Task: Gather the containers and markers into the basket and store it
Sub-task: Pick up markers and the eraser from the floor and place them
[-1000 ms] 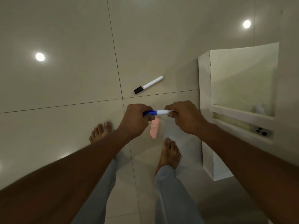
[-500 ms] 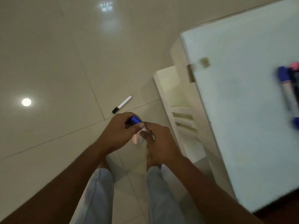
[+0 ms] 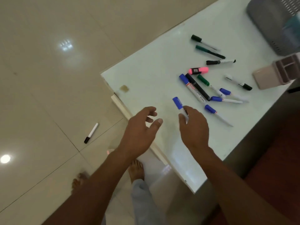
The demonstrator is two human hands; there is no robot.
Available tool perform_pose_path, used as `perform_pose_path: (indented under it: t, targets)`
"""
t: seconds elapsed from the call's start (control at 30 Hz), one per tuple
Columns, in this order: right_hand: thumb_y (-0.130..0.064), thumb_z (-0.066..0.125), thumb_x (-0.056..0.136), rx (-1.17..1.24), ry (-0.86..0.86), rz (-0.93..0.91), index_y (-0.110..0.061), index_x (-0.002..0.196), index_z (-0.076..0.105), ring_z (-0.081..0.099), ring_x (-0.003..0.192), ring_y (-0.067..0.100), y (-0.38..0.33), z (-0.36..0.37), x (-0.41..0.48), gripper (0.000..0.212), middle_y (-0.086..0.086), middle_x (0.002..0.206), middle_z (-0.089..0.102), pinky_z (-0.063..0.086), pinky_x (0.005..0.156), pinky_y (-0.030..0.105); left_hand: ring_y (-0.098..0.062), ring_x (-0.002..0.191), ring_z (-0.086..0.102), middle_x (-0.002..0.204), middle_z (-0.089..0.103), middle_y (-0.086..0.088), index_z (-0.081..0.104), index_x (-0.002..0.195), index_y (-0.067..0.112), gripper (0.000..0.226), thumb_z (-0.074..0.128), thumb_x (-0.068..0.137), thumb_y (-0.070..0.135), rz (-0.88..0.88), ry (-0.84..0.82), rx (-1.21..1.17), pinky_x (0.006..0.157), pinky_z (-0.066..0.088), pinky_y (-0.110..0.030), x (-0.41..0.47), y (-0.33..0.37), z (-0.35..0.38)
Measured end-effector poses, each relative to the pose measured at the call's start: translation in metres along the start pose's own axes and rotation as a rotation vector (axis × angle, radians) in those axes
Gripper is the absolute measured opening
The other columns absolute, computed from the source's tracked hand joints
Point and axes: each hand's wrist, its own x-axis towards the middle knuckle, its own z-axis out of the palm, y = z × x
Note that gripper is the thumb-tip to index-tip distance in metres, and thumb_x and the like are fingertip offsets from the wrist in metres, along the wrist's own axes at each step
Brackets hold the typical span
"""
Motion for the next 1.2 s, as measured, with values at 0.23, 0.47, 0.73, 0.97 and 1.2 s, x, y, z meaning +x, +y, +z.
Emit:
perform_pose_path:
  t: [0.23,0.47,0.73,0.97,1.2]
  targets:
    - [-0.014,0.057,0.094,-0.045,0.169,0.020,-0.011,0.131,0.055,0.046,0.130,0.025,0.007,0.036,-0.028,0.037,0.009,0.135,0.056,0.036,0.113,0.041,-0.021,0.115,0.055,0.123,0.062,-0.003,0.060,0.122,0.012,0.029,0.054,0.097,0.025,0.265,0.069,0.471,0.100,0.041,-0.036,-0.007,-0.030,0.007]
    - [-0.013,0.049,0.092,0.292,-0.130,-0.420,-0.015,0.114,0.063,0.056,0.115,0.009,-0.087,0.119,-0.138,0.027,0.001,0.120,0.062,0.044,0.100,0.016,-0.021,0.093,0.058,0.099,0.065,-0.002,0.066,0.099,0.013,0.012,0.060,0.089,0.008,0.161,0.143,0.649,0.082,0.042,-0.034,-0.057,-0.138,-0.070]
    - [-0.049,0.049,0.079,-0.130,-0.691,0.248,-0.031,0.118,0.052,0.064,0.105,0.024,-0.099,0.301,-0.142,0.043,-0.005,0.116,0.065,0.050,0.092,0.038,-0.027,0.096,0.054,0.109,0.058,-0.007,0.059,0.113,0.012,0.022,0.048,0.095,0.019,-0.294,-0.109,0.871,0.081,0.047,-0.041,-0.035,-0.323,-0.157]
    - [-0.042,0.075,0.079,-0.106,-0.757,0.350,-0.008,0.133,0.035,0.054,0.118,0.035,-0.061,0.436,-0.129,0.075,0.014,0.132,0.051,0.047,0.099,0.043,-0.028,0.095,0.051,0.114,0.049,-0.010,0.052,0.120,0.009,0.030,0.055,0.095,0.025,-0.343,-0.042,0.745,0.077,0.050,-0.044,0.042,-0.455,-0.131]
    - [-0.036,0.060,0.092,-0.066,-0.741,0.300,-0.012,0.133,0.039,0.055,0.118,0.032,-0.033,0.464,-0.133,0.052,0.012,0.132,0.056,0.043,0.093,0.034,-0.027,0.085,0.051,0.102,0.052,-0.009,0.052,0.103,0.010,0.017,0.059,0.093,0.022,-0.488,0.217,0.644,0.065,0.045,-0.041,0.063,-0.504,-0.117]
